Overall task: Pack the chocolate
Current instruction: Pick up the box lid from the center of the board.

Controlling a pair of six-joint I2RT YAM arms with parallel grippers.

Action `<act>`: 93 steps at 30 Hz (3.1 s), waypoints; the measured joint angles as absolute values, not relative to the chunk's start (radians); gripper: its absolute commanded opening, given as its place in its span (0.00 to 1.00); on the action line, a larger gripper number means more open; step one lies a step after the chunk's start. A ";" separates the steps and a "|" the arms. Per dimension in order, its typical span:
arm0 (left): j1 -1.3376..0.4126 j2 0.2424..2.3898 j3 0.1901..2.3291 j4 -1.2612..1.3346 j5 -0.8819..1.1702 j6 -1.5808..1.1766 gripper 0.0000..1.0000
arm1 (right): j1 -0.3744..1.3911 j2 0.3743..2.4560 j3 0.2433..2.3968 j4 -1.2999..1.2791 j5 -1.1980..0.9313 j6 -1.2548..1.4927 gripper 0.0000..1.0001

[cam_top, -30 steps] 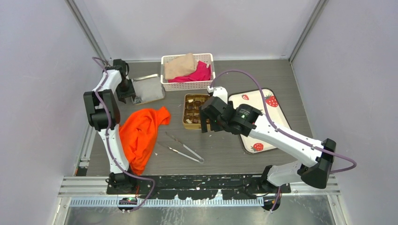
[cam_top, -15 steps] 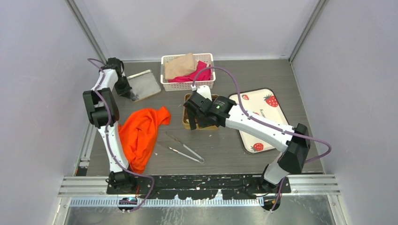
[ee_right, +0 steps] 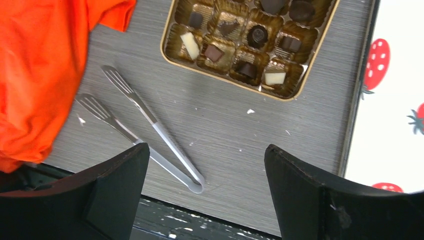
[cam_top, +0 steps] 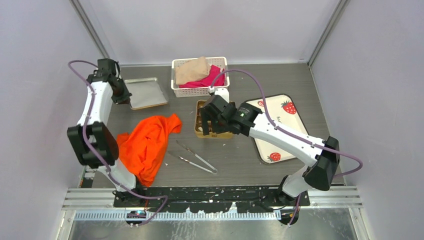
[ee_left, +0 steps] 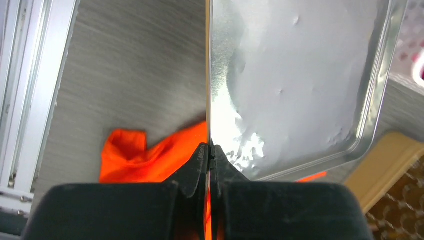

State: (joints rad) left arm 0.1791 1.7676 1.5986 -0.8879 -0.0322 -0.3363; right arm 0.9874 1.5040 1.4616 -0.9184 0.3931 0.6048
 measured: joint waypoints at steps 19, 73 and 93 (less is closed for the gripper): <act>0.129 1.134 1.276 -1.027 0.339 -0.439 0.00 | 0.687 1.509 1.376 -0.417 -0.169 0.809 0.96; 0.066 1.216 1.412 -0.921 0.599 -0.505 0.47 | 0.646 1.584 1.677 -0.889 0.092 0.653 0.01; -0.526 1.326 1.497 -0.766 0.361 -0.498 0.50 | 0.665 1.849 2.162 -1.473 0.563 0.550 0.01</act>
State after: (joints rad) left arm -0.5262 1.3262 1.4975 -0.7658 0.3607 -0.4976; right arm 0.6651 1.8488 2.1620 -1.4731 0.5629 0.5499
